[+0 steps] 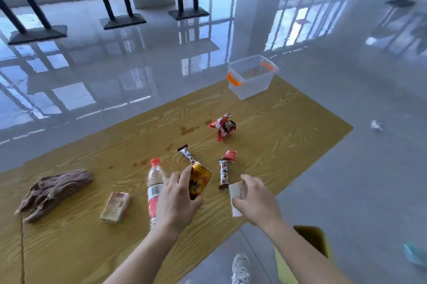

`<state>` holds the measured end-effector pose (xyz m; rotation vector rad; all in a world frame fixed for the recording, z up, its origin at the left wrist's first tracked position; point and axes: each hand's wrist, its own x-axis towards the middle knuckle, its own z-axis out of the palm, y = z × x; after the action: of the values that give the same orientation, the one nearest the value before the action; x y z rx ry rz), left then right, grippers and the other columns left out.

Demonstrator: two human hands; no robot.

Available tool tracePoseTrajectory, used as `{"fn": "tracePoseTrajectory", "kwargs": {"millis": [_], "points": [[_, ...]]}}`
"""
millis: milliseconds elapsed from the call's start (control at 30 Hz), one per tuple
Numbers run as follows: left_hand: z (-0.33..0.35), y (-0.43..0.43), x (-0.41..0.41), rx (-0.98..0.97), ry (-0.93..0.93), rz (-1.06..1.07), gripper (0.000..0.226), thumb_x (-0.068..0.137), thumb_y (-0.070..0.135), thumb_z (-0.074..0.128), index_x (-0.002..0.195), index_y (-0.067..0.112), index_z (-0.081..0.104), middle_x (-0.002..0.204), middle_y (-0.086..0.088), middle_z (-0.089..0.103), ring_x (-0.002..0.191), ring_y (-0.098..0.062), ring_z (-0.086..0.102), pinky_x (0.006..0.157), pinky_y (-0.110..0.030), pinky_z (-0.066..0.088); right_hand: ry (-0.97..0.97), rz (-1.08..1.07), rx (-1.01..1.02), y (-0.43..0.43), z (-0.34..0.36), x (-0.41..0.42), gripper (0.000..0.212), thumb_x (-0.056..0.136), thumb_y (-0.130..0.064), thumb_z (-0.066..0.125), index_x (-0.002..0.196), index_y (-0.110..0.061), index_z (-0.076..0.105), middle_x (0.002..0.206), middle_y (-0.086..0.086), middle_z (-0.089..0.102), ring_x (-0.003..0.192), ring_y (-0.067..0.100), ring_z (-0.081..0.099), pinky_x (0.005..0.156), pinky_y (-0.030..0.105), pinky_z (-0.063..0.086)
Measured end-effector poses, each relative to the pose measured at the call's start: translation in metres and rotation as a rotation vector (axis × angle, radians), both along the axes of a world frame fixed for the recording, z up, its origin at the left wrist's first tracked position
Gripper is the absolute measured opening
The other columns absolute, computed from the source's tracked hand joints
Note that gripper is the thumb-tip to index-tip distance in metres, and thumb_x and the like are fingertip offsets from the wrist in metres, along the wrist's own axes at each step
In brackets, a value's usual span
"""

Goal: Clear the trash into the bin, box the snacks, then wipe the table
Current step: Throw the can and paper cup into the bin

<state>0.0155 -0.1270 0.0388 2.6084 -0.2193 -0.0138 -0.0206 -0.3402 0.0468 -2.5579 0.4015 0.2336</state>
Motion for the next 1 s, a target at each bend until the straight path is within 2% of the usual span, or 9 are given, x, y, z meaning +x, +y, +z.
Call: {"fn": "tracePoseTrajectory", "kwargs": {"millis": [100, 233, 400, 533, 633, 700, 767, 900, 1000], "points": [[0.000, -0.021, -0.011, -0.005, 0.018, -0.100, 0.084, 0.071, 0.038, 0.074, 0.144, 0.029, 0.033, 0.115, 0.000, 0.053, 0.103, -0.021, 0.051, 0.075, -0.032, 0.048, 0.003, -0.104, -0.016, -0.021, 0.001, -0.025, 0.066, 0.081, -0.038, 0.062, 0.142, -0.026, 0.041, 0.135, 0.001, 0.049, 0.115, 0.026, 0.055, 0.088, 0.037, 0.048], [-0.001, -0.061, -0.027, -0.005, 0.010, -0.201, 0.083, 0.073, 0.040, 0.070, 0.146, 0.030, 0.031, 0.113, 0.003, 0.052, 0.104, -0.020, 0.049, 0.072, -0.033, 0.049, -0.011, -0.185, -0.021, -0.058, -0.005, -0.061, 0.064, 0.082, -0.040, 0.060, 0.141, -0.026, 0.040, 0.129, -0.002, 0.051, 0.112, 0.022, 0.054, 0.084, 0.035, 0.047], [-0.009, -0.133, -0.055, 0.009, 0.017, -0.334, 0.082, 0.074, 0.045, 0.069, 0.145, 0.032, 0.031, 0.118, 0.005, 0.052, 0.107, -0.018, 0.049, 0.076, -0.031, 0.050, -0.027, -0.284, -0.044, -0.120, -0.020, -0.111, 0.054, 0.078, -0.043, 0.061, 0.127, -0.027, 0.046, 0.117, -0.004, 0.055, 0.097, 0.018, 0.055, 0.064, 0.024, 0.036], [-0.024, -0.207, -0.088, 0.017, 0.049, -0.419, 0.082, 0.074, 0.044, 0.066, 0.146, 0.032, 0.029, 0.120, 0.007, 0.050, 0.109, -0.016, 0.047, 0.076, -0.027, 0.046, 0.041, -0.362, -0.043, -0.183, -0.044, -0.154, 0.058, 0.078, -0.042, 0.058, 0.132, -0.025, 0.045, 0.122, 0.000, 0.056, 0.107, 0.024, 0.056, 0.077, 0.032, 0.042], [-0.039, -0.264, -0.118, 0.034, 0.062, -0.459, 0.084, 0.074, 0.048, 0.070, 0.145, 0.034, 0.028, 0.118, 0.009, 0.051, 0.106, -0.012, 0.048, 0.075, -0.021, 0.041, 0.095, -0.409, -0.003, -0.231, -0.063, -0.183, 0.057, 0.077, -0.040, 0.059, 0.130, -0.024, 0.047, 0.125, 0.001, 0.055, 0.108, 0.025, 0.056, 0.084, 0.035, 0.048], [-0.051, -0.297, -0.136, 0.034, 0.088, -0.463, 0.083, 0.073, 0.050, 0.072, 0.142, 0.036, 0.028, 0.116, 0.010, 0.051, 0.103, -0.010, 0.049, 0.072, -0.018, 0.037, 0.134, -0.439, 0.023, -0.259, -0.077, -0.198, 0.062, 0.080, -0.040, 0.059, 0.138, -0.025, 0.043, 0.131, 0.002, 0.053, 0.112, 0.025, 0.056, 0.086, 0.035, 0.049], [-0.066, -0.325, -0.149, 0.044, 0.128, -0.477, 0.080, 0.074, 0.050, 0.072, 0.140, 0.037, 0.028, 0.116, 0.009, 0.052, 0.101, -0.011, 0.049, 0.071, -0.018, 0.037, 0.165, -0.462, 0.027, -0.281, -0.093, -0.210, 0.064, 0.083, -0.040, 0.061, 0.141, -0.025, 0.040, 0.135, 0.000, 0.052, 0.115, 0.024, 0.057, 0.086, 0.033, 0.048], [-0.108, -0.366, -0.156, 0.066, 0.219, -0.479, 0.077, 0.075, 0.053, 0.070, 0.138, 0.038, 0.029, 0.117, 0.008, 0.052, 0.100, -0.011, 0.047, 0.070, -0.020, 0.039, 0.213, -0.508, 0.062, -0.312, -0.125, -0.225, 0.066, 0.081, -0.040, 0.068, 0.140, -0.025, 0.042, 0.131, -0.001, 0.055, 0.111, 0.024, 0.059, 0.078, 0.030, 0.045], [-0.149, -0.386, -0.155, 0.110, 0.288, -0.486, 0.077, 0.073, 0.052, 0.070, 0.137, 0.039, 0.030, 0.115, 0.008, 0.053, 0.096, -0.009, 0.045, 0.069, -0.021, 0.040, 0.262, -0.540, 0.091, -0.330, -0.157, -0.229, 0.069, 0.078, -0.039, 0.068, 0.141, -0.025, 0.042, 0.132, 0.001, 0.055, 0.113, 0.026, 0.058, 0.082, 0.032, 0.046]]}}
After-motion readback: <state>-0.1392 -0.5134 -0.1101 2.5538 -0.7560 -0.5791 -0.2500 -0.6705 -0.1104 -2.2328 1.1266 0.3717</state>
